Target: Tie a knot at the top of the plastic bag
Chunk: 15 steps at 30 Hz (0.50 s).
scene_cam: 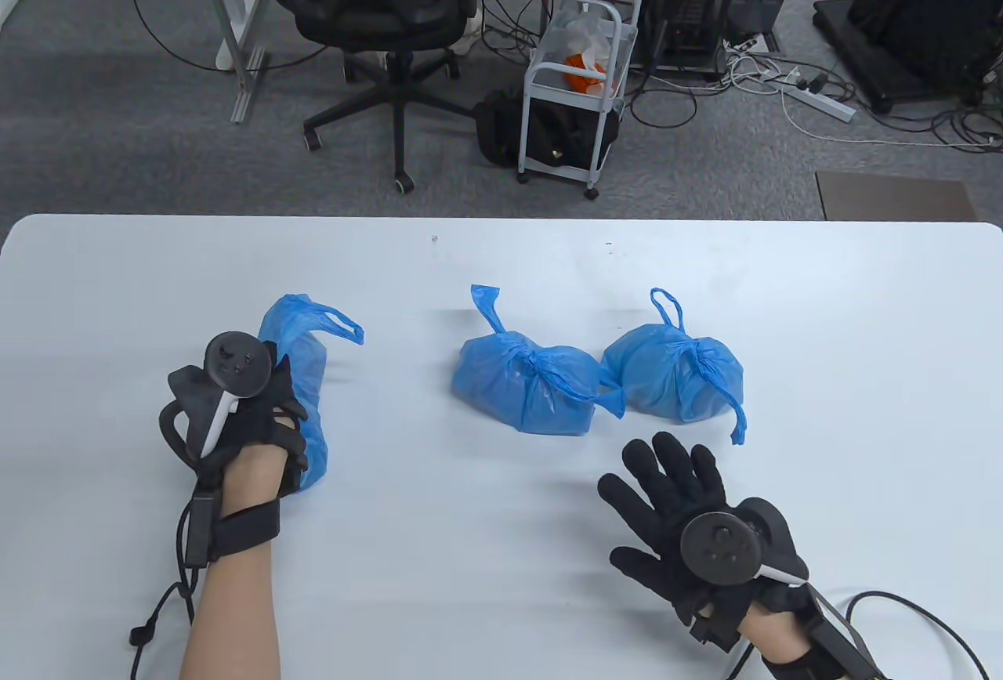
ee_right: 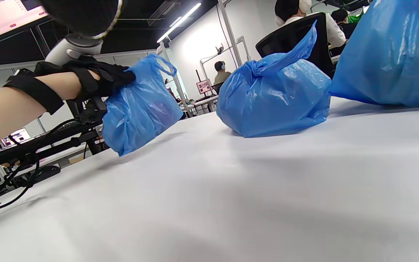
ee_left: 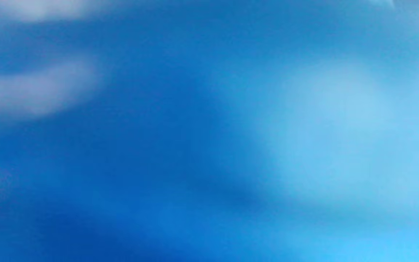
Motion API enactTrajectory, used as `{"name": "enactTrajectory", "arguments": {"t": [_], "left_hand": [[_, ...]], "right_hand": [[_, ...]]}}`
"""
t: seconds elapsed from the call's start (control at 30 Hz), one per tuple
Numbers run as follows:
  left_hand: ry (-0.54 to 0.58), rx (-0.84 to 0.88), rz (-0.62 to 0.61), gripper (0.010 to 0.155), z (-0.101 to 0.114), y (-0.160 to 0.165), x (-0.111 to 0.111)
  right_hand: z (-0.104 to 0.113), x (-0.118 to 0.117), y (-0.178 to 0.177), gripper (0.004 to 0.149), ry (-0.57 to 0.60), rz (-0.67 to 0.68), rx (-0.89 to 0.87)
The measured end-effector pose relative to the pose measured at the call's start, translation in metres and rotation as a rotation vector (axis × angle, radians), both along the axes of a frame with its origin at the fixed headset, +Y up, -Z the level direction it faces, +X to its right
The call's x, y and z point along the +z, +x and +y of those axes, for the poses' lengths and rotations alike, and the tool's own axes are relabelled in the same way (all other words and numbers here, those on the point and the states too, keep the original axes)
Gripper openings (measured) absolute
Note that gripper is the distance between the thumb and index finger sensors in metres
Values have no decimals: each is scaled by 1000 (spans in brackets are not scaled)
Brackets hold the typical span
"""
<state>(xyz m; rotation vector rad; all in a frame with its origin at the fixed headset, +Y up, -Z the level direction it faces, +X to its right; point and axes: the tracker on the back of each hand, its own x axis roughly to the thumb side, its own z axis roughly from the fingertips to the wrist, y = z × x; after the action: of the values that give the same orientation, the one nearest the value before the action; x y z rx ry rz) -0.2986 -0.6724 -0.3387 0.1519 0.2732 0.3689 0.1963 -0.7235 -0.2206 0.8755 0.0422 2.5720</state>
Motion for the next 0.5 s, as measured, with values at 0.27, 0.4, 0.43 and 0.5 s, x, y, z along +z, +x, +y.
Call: {"name": "enactTrajectory", "arguments": {"t": [0.27,0.4,0.43,0.5], "left_hand": [[248,-66,-369,40,55,99,41],[286,-124,-570,39,60,147,60],[298,-137,-613,39,59,159,65],[304,-157,-697,39,53,178,71]], "right_hand": [[5,-3,6,78,20,-37,-33],[8,-3,10,79,45,-66,-56],[9,-3,11,80,51,-75,-62],[11,-3,13,80,61,-90,-76]]}}
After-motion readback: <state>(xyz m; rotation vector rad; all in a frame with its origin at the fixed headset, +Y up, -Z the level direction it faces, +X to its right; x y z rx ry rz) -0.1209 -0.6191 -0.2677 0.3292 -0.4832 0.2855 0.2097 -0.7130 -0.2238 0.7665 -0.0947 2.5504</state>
